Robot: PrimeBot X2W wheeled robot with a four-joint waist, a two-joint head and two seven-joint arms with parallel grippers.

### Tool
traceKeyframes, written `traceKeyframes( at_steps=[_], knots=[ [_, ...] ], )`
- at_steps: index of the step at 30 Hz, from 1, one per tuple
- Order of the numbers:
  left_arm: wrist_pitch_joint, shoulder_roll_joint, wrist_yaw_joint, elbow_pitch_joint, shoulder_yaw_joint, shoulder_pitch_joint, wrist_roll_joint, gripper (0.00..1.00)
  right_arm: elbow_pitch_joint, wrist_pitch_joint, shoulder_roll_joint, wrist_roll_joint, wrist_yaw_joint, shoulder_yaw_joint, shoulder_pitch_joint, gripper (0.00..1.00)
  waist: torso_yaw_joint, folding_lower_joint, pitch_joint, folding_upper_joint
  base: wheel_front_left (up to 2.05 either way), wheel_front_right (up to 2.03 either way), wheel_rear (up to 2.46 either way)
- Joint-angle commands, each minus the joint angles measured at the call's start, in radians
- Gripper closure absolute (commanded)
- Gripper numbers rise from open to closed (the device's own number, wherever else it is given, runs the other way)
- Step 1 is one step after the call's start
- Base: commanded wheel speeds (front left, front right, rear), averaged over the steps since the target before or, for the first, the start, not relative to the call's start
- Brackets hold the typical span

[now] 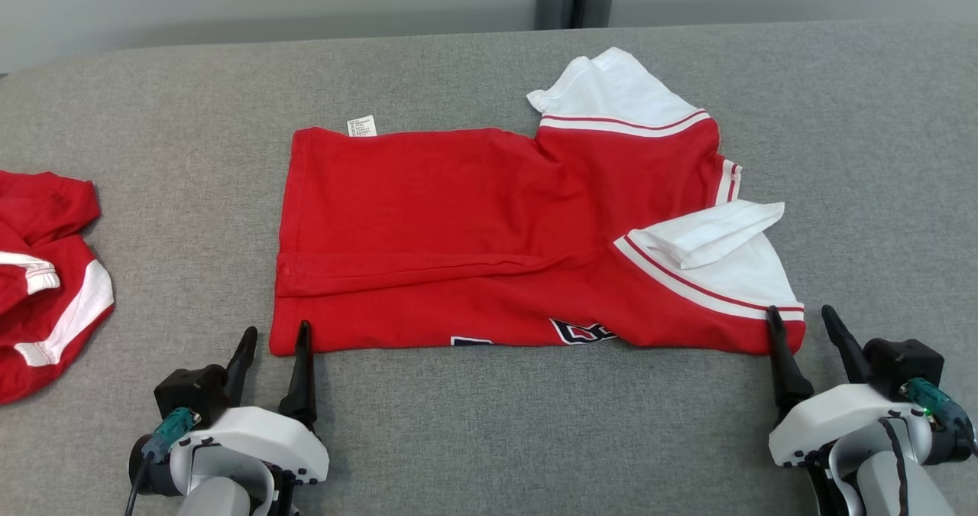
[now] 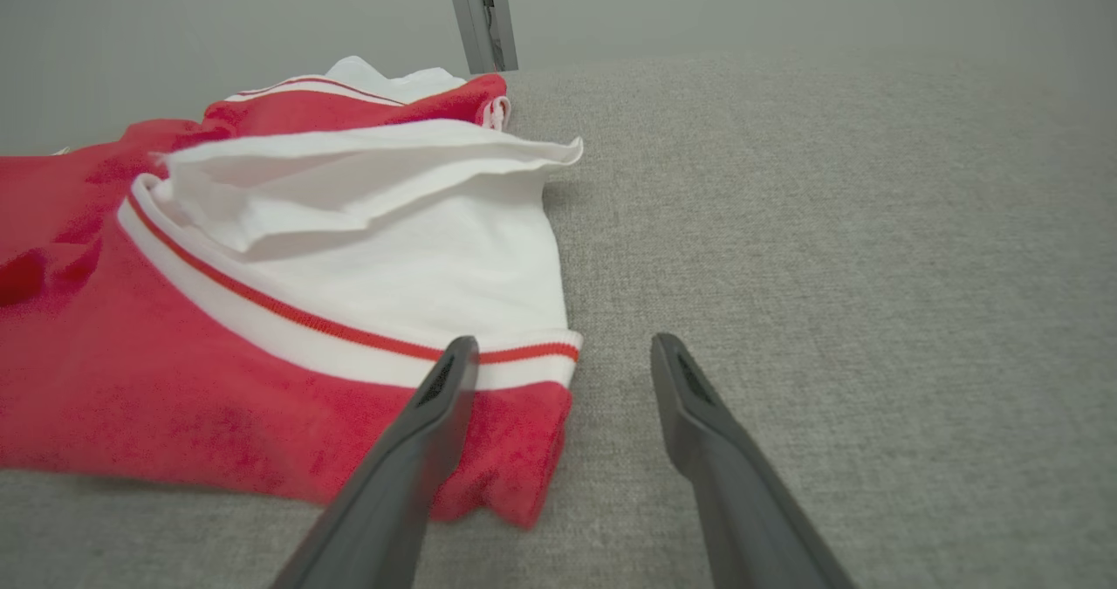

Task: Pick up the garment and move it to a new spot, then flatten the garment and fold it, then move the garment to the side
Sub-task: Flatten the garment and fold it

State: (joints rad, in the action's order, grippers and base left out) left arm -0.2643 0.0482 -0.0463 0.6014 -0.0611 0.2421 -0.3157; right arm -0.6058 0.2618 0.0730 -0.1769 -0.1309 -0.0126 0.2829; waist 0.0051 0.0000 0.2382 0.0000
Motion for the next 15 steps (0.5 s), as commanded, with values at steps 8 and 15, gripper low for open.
traceKeyframes(
  at_steps=[8,15],
  knots=[
    [0.000,0.005,0.018,0.032,-0.008,0.039,-0.005,0.00,-0.125,0.000,-0.005,-0.012,0.000,0.056,0.033,0.17,0.005,0.0000,0.019,0.0000,0.00,0.00,0.00],
    [0.002,0.004,0.010,0.123,-0.018,0.059,-0.022,0.00,-0.189,-0.005,0.013,-0.056,0.000,0.130,0.061,1.00,0.003,0.0000,0.025,0.0000,0.00,0.00,0.00]
  ],
)
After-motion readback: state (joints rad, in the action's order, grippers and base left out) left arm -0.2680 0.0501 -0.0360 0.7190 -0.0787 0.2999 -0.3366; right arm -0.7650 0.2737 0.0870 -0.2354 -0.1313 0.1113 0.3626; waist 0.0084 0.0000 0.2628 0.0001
